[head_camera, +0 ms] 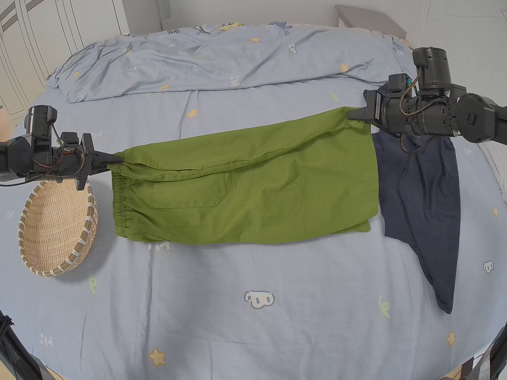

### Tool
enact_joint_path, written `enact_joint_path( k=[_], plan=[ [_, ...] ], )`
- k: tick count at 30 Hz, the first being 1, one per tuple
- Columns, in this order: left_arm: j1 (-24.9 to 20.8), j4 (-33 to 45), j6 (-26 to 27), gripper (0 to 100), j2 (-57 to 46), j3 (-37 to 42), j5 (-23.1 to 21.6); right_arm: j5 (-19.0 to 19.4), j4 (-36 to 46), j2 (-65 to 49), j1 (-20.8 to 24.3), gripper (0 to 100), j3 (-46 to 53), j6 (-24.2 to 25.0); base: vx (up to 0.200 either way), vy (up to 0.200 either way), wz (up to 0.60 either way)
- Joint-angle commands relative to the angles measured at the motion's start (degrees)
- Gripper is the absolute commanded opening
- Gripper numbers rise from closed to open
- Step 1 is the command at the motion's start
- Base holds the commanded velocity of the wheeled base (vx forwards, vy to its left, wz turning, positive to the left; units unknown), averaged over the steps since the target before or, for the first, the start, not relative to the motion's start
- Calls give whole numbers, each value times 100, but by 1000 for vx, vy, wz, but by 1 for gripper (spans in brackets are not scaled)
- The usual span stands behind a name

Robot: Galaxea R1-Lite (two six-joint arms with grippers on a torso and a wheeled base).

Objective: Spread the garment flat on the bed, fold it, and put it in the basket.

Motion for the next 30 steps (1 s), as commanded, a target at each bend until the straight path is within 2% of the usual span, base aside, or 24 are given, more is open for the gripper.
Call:
enact_joint_path(
  k=[1, 14, 30],
  plan=[
    [-8, -16, 24, 0, 40, -3, 39, -27, -192, 314, -35, 0, 104, 6, 0, 0, 0],
    [-87, -60, 41, 0, 259, -3, 215, -44, -754, 727, -167, 0, 8, -12, 0, 0, 0],
    [-131, -191, 41, 0, 576, -74, 215, -44, -737, 929, -176, 0, -10, 23, 0, 0, 0]
  ],
)
